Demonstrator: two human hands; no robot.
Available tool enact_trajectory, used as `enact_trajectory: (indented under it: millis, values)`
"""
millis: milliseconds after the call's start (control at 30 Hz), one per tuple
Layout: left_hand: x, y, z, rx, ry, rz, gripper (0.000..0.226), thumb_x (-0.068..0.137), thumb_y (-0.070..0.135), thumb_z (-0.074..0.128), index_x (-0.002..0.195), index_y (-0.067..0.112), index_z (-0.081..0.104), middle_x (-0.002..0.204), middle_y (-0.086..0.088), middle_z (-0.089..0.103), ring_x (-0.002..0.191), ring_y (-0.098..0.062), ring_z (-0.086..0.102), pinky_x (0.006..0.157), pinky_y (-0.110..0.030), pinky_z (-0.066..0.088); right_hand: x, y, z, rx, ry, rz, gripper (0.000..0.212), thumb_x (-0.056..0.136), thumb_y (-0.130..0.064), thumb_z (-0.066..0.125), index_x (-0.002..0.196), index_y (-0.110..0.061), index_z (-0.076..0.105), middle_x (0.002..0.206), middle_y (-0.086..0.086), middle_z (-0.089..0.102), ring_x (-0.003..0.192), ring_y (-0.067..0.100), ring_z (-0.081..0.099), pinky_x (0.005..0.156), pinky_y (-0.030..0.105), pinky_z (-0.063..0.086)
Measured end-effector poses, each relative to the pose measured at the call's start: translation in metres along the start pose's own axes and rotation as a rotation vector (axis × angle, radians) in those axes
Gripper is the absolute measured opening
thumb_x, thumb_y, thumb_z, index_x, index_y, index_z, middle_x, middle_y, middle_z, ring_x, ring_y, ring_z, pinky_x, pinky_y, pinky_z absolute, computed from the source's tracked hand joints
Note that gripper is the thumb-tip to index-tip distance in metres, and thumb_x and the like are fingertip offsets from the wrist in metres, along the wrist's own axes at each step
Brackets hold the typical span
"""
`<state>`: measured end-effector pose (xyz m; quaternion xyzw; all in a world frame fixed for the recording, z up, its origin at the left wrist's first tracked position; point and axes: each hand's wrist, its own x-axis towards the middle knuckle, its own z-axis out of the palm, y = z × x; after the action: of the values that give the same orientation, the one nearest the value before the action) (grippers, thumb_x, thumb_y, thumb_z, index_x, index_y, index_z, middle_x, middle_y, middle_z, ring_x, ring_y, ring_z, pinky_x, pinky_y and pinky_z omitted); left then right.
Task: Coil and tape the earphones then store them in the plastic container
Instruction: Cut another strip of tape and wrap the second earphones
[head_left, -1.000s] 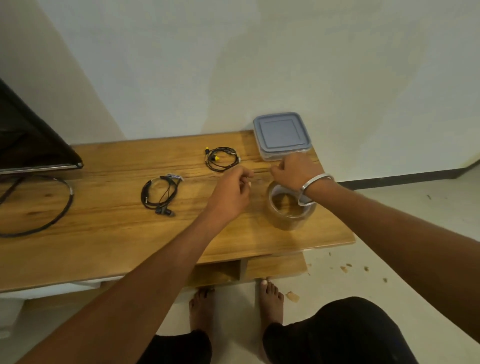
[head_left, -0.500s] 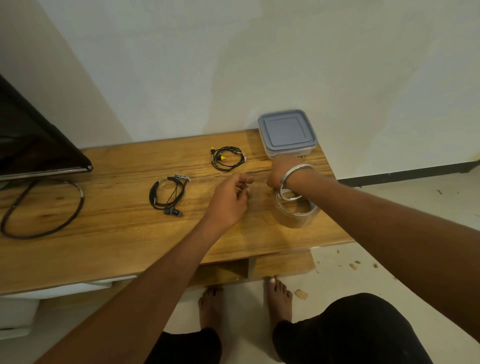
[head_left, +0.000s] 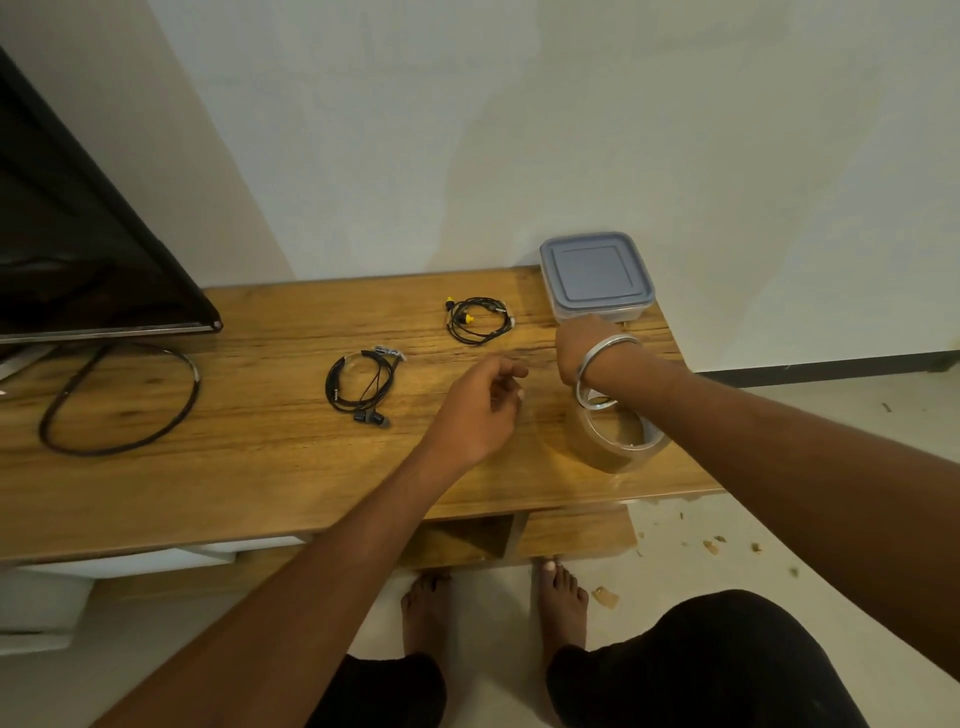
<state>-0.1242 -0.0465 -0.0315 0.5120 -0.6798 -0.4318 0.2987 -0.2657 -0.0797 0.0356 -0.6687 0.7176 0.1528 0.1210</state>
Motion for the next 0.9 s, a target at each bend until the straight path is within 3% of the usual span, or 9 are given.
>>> enact_trajectory:
  millis: [100,200,367,433,500,633,767,900]
  values:
    - [-0.001,0.009,0.000,-0.080,-0.136,0.001,0.040,0.096,0.010,0.057,0.134,0.018,0.051,0.131,0.000,0.056,0.124,-0.010,0.050,0.103,-0.022,0.043,-0.006,0.003,-0.010,0.023,0.014,-0.029,0.020,0.089,-0.010,0.057,0.106,0.000,0.063,0.089,0.012,0.059,0.080,0.024,0.058,0.071,0.029,0.050]
    - [-0.001,0.020,-0.001,-0.187,-0.248,0.019,0.056,0.097,0.013,0.057,0.147,0.023,0.035,0.149,0.004,0.043,0.139,-0.006,0.036,0.114,-0.026,0.029,-0.010,0.006,-0.020,0.135,0.047,-0.034,0.020,0.088,-0.015,0.062,0.102,-0.001,0.063,0.078,0.008,0.056,0.075,0.024,0.056,0.066,0.028,0.044]
    - [-0.003,0.027,-0.008,-0.452,-0.316,0.032,0.063,0.093,0.017,0.064,0.147,0.032,0.036,0.143,-0.001,0.051,0.132,-0.012,0.049,0.110,-0.037,0.042,-0.015,0.019,-0.031,0.368,0.052,-0.086,0.025,0.089,-0.022,0.061,0.102,-0.002,0.069,0.099,0.013,0.069,0.091,0.026,0.064,0.076,0.032,0.050]
    - [-0.003,0.027,-0.012,-0.438,-0.288,0.030,0.063,0.089,0.024,0.070,0.142,0.041,0.041,0.141,-0.002,0.052,0.134,-0.015,0.047,0.114,-0.043,0.036,-0.019,0.028,-0.030,0.489,0.032,-0.130,0.024,0.089,-0.024,0.062,0.100,-0.005,0.071,0.098,0.010,0.069,0.086,0.021,0.062,0.069,0.028,0.047]
    - [-0.004,0.029,-0.014,-0.411,-0.258,0.047,0.061,0.088,0.020,0.071,0.137,0.042,0.044,0.134,-0.003,0.055,0.131,-0.012,0.049,0.118,-0.040,0.030,-0.023,0.034,-0.023,0.613,0.015,-0.159,0.024,0.089,-0.028,0.063,0.098,-0.009,0.072,0.095,0.007,0.069,0.081,0.017,0.059,0.063,0.025,0.043]
    - [-0.007,0.029,-0.006,-0.403,-0.230,0.093,0.062,0.082,0.020,0.076,0.134,0.038,0.046,0.130,-0.004,0.057,0.128,-0.012,0.051,0.118,-0.041,0.029,-0.026,0.042,-0.003,0.846,0.049,-0.140,0.019,0.088,-0.028,0.064,0.098,-0.012,0.071,0.089,0.001,0.069,0.078,0.010,0.059,0.071,0.024,0.047]
    - [-0.003,0.031,0.005,-0.337,-0.162,0.217,0.050,0.083,0.016,0.074,0.126,0.027,0.052,0.129,-0.002,0.057,0.125,-0.014,0.053,0.116,-0.043,0.033,-0.025,0.050,0.004,0.831,0.085,-0.186,0.015,0.088,-0.028,0.064,0.090,-0.014,0.070,0.076,-0.004,0.064,0.070,0.006,0.055,0.059,0.019,0.038]
    - [-0.002,0.030,0.015,-0.254,-0.125,0.310,0.030,0.088,0.020,0.066,0.117,0.023,0.058,0.123,-0.006,0.055,0.124,-0.021,0.053,0.110,-0.047,0.040,-0.019,0.057,0.010,0.824,0.133,-0.231,0.014,0.089,-0.025,0.063,0.091,-0.015,0.071,0.087,-0.001,0.068,0.084,0.012,0.060,0.071,0.023,0.045]
